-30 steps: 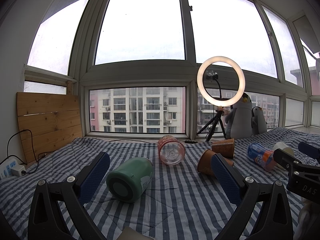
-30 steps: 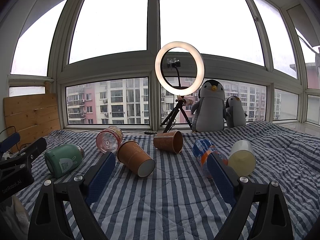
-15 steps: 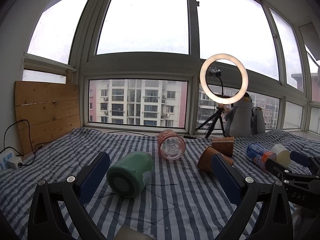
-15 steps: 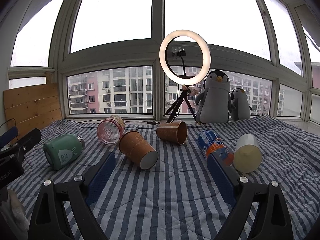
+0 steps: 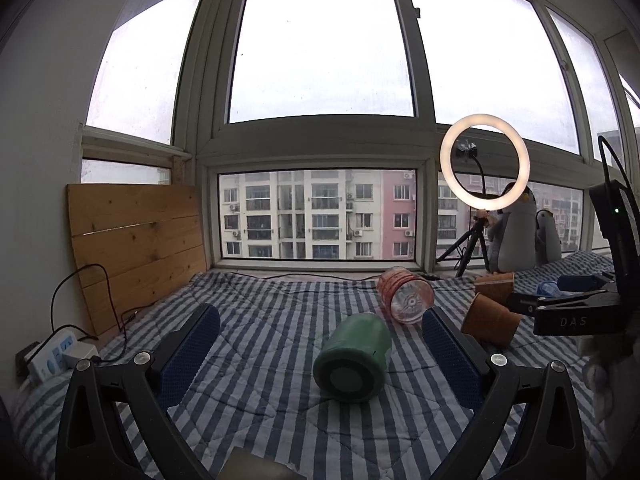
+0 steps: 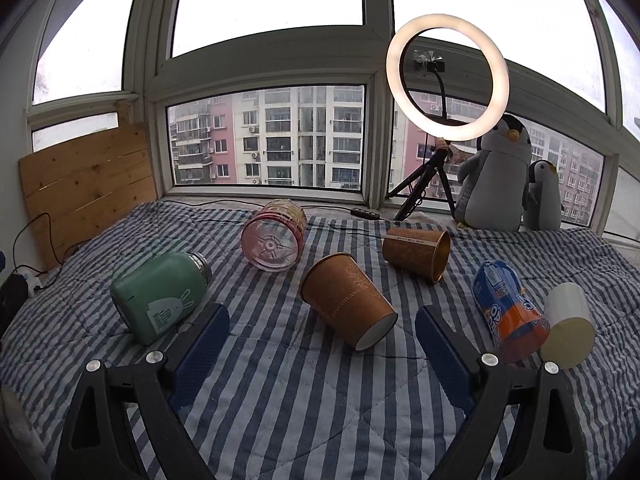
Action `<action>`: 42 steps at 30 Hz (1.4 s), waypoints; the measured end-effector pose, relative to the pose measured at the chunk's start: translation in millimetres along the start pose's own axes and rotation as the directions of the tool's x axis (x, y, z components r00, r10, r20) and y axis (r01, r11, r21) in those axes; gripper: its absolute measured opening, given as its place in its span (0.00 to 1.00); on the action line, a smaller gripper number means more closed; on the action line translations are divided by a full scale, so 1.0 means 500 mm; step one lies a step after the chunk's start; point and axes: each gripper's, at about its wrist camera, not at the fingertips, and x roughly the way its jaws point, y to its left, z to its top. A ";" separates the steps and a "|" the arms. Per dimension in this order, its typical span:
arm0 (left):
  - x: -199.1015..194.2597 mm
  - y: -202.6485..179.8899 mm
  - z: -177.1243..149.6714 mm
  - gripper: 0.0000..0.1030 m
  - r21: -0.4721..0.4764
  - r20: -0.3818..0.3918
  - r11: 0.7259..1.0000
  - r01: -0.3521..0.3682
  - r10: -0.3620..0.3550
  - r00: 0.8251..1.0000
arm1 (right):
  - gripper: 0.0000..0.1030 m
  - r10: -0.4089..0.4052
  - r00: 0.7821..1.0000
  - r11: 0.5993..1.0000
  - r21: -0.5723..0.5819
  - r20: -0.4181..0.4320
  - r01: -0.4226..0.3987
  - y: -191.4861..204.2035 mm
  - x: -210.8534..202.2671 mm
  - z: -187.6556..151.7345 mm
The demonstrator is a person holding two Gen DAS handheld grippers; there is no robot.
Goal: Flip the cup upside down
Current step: 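Move the right gripper to the red-labelled drink bottle and close on it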
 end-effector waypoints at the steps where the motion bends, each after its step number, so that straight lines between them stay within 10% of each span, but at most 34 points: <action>1: 0.002 0.015 0.002 0.99 -0.007 0.004 1.000 -0.010 0.010 1.000 | 1.00 0.013 1.000 1.000 -0.010 -0.013 -0.013 0.012 0.014 0.016; 17: 0.053 0.137 -0.022 0.99 -0.170 0.010 0.985 0.033 -0.031 0.999 | 1.00 0.062 0.939 0.998 0.037 -0.338 -0.053 0.108 0.349 0.210; 42: 0.037 0.131 -0.018 0.99 -0.180 0.035 0.982 0.063 -0.057 0.998 | 0.95 -0.057 0.866 0.996 0.032 -0.497 0.084 0.125 0.522 0.151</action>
